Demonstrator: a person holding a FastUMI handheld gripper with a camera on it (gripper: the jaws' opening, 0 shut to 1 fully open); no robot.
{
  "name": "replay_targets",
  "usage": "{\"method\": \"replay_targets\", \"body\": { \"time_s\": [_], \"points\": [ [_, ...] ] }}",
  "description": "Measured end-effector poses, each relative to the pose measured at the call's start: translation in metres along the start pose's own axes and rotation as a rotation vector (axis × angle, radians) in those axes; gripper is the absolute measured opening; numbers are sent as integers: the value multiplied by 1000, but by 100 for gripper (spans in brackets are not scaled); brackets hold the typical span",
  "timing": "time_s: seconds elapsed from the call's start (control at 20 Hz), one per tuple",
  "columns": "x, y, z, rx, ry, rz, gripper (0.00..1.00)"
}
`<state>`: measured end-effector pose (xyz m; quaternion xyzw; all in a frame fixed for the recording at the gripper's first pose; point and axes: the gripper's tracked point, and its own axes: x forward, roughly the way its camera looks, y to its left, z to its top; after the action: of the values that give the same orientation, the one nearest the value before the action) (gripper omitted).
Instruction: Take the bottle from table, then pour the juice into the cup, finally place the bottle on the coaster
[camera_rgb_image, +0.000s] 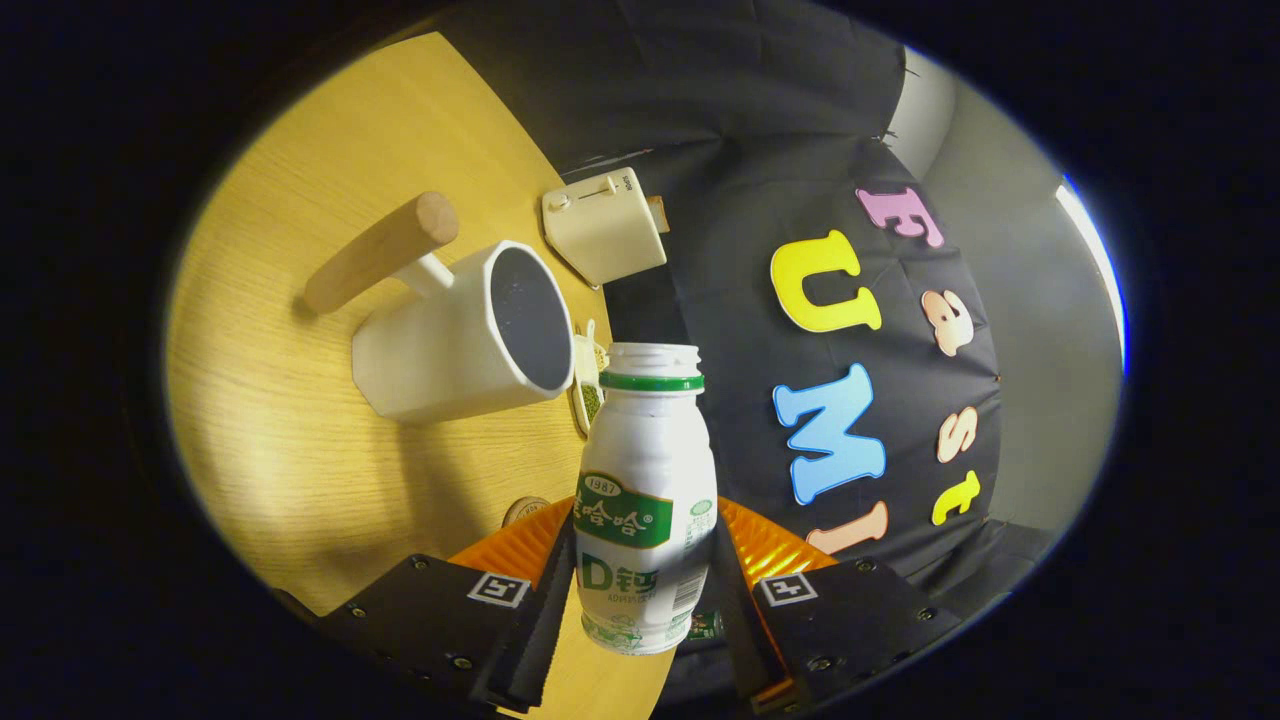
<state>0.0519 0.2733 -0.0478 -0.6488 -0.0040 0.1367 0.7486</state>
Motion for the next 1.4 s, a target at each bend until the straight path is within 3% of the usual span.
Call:
{"method": "replay_targets", "body": {
  "time_s": [0.75,1.4],
  "points": [
    [-5,-19,6,-240,9,-40,69],
    [-4,-25,8,-356,22,-64,68]
  ]
}}
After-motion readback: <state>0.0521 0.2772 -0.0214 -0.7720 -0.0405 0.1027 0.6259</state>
